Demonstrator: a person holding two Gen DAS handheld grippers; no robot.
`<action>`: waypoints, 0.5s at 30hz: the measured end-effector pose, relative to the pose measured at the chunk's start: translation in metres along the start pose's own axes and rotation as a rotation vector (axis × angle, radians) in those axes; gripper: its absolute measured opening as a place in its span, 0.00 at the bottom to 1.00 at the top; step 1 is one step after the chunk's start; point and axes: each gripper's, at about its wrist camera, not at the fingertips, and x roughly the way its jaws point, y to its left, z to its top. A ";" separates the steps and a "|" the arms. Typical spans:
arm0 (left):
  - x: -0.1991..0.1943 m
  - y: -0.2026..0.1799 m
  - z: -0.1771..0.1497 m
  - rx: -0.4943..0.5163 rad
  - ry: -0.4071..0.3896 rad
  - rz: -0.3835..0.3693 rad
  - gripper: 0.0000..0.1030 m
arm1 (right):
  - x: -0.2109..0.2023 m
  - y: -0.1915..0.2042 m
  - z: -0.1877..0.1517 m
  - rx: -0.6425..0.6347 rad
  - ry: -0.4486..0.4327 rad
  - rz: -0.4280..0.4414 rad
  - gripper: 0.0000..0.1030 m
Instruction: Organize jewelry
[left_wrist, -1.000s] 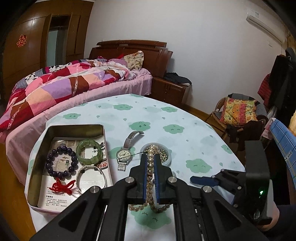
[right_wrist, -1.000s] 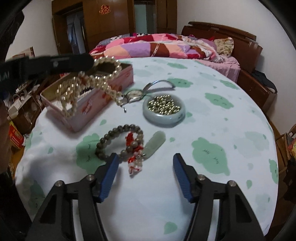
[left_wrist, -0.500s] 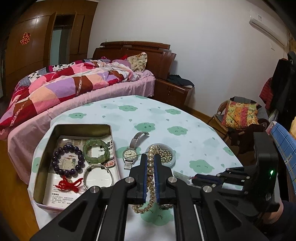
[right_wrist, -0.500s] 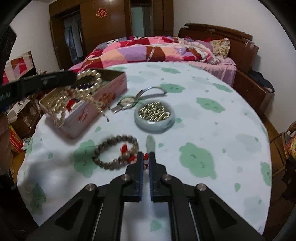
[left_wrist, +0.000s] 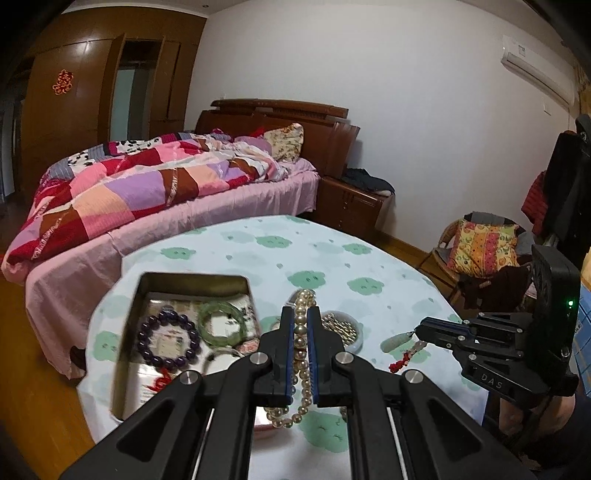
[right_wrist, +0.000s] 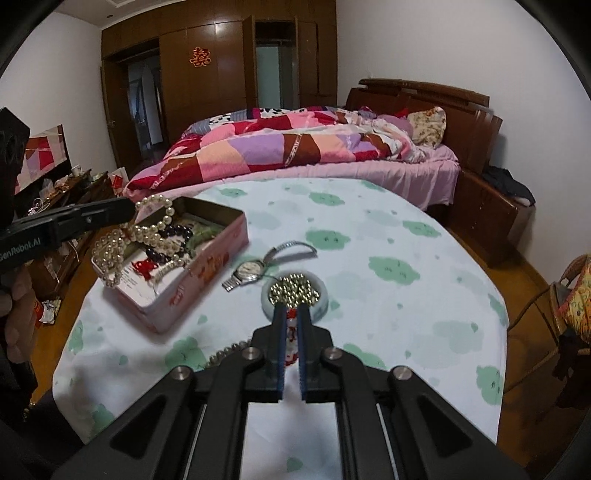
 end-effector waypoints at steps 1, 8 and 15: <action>-0.001 0.003 0.002 -0.003 -0.004 0.008 0.05 | 0.001 0.002 0.003 -0.004 -0.003 0.005 0.07; -0.008 0.030 0.009 -0.037 -0.025 0.061 0.05 | 0.006 0.016 0.025 -0.036 -0.032 0.050 0.07; -0.007 0.052 0.009 -0.069 -0.021 0.098 0.05 | 0.011 0.040 0.052 -0.078 -0.071 0.103 0.07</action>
